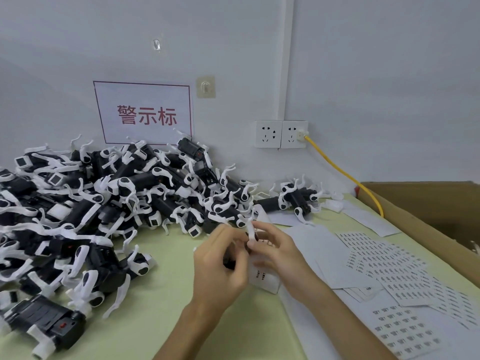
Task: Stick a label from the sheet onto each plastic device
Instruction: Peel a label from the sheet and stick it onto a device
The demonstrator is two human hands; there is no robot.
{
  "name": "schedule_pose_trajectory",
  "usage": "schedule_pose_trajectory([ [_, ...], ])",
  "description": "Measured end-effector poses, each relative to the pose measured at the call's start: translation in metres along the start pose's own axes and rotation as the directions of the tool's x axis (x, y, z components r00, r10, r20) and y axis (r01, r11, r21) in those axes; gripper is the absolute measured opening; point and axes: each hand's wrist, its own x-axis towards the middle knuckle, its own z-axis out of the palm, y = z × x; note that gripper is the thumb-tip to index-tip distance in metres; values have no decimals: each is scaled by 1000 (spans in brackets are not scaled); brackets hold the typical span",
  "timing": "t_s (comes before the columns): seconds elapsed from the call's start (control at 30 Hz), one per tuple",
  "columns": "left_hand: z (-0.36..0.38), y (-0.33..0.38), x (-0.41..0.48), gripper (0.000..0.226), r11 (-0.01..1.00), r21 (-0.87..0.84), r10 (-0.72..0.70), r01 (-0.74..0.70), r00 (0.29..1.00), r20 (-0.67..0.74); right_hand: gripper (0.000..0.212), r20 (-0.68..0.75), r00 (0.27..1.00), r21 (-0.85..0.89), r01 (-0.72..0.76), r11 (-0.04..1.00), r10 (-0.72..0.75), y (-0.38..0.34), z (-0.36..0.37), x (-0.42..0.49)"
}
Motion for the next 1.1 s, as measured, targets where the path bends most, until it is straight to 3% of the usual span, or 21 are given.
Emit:
schedule_pose_trajectory([
  [0.07,-2,-1,4,16,998,-17,-56,56,998,-32,32,-80,997,-49,11,999,-15,0,-3,2],
  [0.17,-6,-3,8,15,953,-161,-263,255,965,-28,27,-92,995,-34,26,999,-29,-1,-8,4],
  [0.27,-10,-8,15,16,782,-417,-514,464,858,-8,27,-67,995,-60,73,996,-77,-4,-9,3],
  [0.37,-14,-16,24,18,458,-660,-752,595,656,70,41,23,985,-10,169,985,-169,-7,-7,-2],
  [0.43,-19,-19,27,16,226,-732,-851,643,496,173,52,88,977,16,195,981,-196,-8,-5,-4],
  [0.53,-28,-26,26,12,-49,-760,-923,648,262,283,70,162,959,-136,253,958,-231,-4,-1,-7],
  [0.6,-32,-32,26,21,-156,-738,-937,657,138,321,73,176,946,-249,310,918,-272,0,2,-6],
  [0.63,-33,-33,27,23,-169,-721,-936,672,119,331,73,160,942,-277,330,902,-296,1,3,-6],
  [0.7,-33,-38,28,26,-106,-700,-934,706,170,314,71,118,929,-327,371,869,-351,3,3,-5],
  [0.83,-31,-44,30,24,307,-519,-907,797,410,93,69,-31,885,-381,420,824,-465,4,-2,-2],
  [0.9,-29,-45,28,25,402,-382,-881,832,465,88,69,-139,865,-321,422,848,-483,3,-6,1],
  [1.0,-23,-44,24,35,379,-268,-816,886,457,354,65,-270,860,-138,411,901,-434,1,-10,3],
  [1.1,-14,-35,17,39,446,-165,-632,880,440,638,59,-337,881,28,362,932,-332,-1,-13,6],
])
